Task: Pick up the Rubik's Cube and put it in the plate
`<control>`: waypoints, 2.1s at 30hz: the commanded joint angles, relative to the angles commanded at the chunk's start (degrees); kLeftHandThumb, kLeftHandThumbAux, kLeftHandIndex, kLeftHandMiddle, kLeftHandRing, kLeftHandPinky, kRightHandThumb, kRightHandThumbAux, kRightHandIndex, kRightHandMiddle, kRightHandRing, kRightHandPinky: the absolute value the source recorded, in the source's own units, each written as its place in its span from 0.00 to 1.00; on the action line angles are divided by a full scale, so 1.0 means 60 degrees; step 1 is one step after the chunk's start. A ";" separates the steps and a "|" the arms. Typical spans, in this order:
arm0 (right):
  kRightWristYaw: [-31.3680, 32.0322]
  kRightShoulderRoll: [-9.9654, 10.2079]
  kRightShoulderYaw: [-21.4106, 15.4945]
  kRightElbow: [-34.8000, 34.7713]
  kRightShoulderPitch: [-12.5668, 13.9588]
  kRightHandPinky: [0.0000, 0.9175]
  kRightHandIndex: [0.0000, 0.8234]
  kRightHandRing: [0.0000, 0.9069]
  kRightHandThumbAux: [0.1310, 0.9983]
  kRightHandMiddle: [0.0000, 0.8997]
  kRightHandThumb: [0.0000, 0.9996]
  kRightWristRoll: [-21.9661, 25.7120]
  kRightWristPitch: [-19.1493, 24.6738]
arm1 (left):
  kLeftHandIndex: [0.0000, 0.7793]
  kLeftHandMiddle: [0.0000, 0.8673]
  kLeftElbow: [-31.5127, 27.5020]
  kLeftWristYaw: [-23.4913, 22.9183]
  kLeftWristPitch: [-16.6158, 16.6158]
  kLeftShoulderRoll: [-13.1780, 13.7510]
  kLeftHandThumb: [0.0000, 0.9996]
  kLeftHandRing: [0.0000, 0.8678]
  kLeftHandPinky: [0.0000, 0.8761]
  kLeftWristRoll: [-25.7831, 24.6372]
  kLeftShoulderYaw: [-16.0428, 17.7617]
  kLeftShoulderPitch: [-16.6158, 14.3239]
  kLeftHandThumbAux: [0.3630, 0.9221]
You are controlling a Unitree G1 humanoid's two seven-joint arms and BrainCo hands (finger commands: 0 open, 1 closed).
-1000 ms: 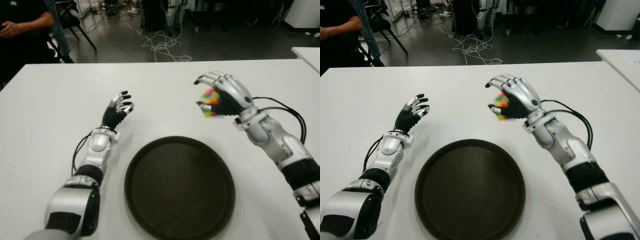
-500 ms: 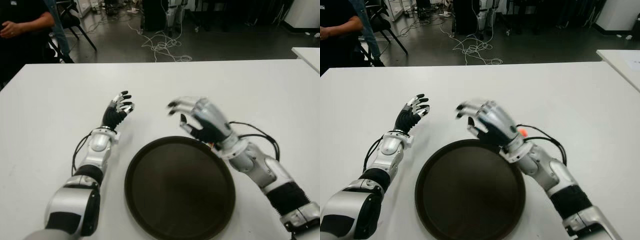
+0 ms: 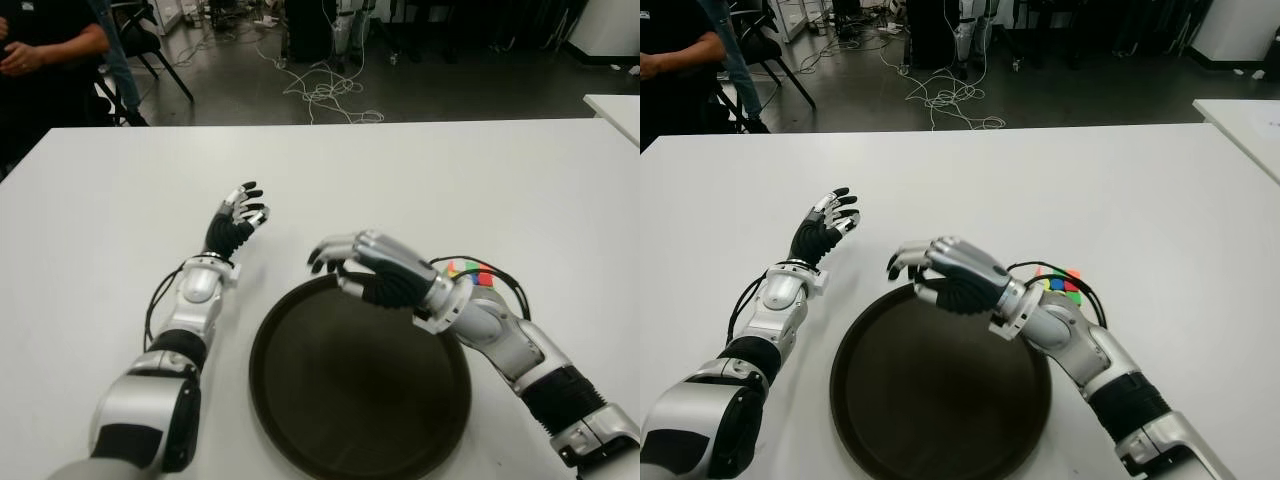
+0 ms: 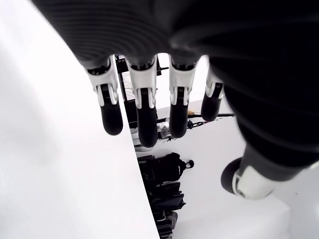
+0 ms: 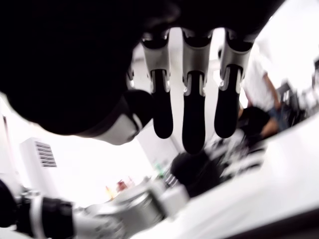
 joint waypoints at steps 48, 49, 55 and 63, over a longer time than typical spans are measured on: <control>-0.7251 0.0240 -0.4129 0.1451 -0.1022 0.32 0.48 0.29 0.71 0.32 0.68 -0.2100 -0.1357 | 0.16 0.20 -0.0019 -0.0102 -0.0083 0.0063 0.16 0.22 0.22 0.0015 -0.0014 0.0055 0.50; -0.7243 0.0407 -0.4198 0.1439 -0.0953 0.31 0.48 0.29 0.71 0.31 0.67 -0.1795 -0.1281 | 0.16 0.20 -0.0016 -0.0122 -0.0070 0.0072 0.16 0.21 0.22 0.0012 -0.0014 0.0048 0.50; -0.6537 0.1237 -0.4396 0.1559 0.0067 0.25 0.48 0.29 0.71 0.33 0.67 -0.0021 -0.0603 | 0.17 0.21 -0.0006 -0.0051 -0.0060 0.0096 0.15 0.22 0.20 0.0048 -0.0027 0.0048 0.45; -0.5296 0.1876 -0.4665 0.2563 0.0258 0.27 0.48 0.30 0.71 0.34 0.67 0.1602 0.0476 | 0.17 0.23 -0.0015 -0.0038 -0.0048 0.0108 0.16 0.23 0.18 0.0040 -0.0023 0.0058 0.43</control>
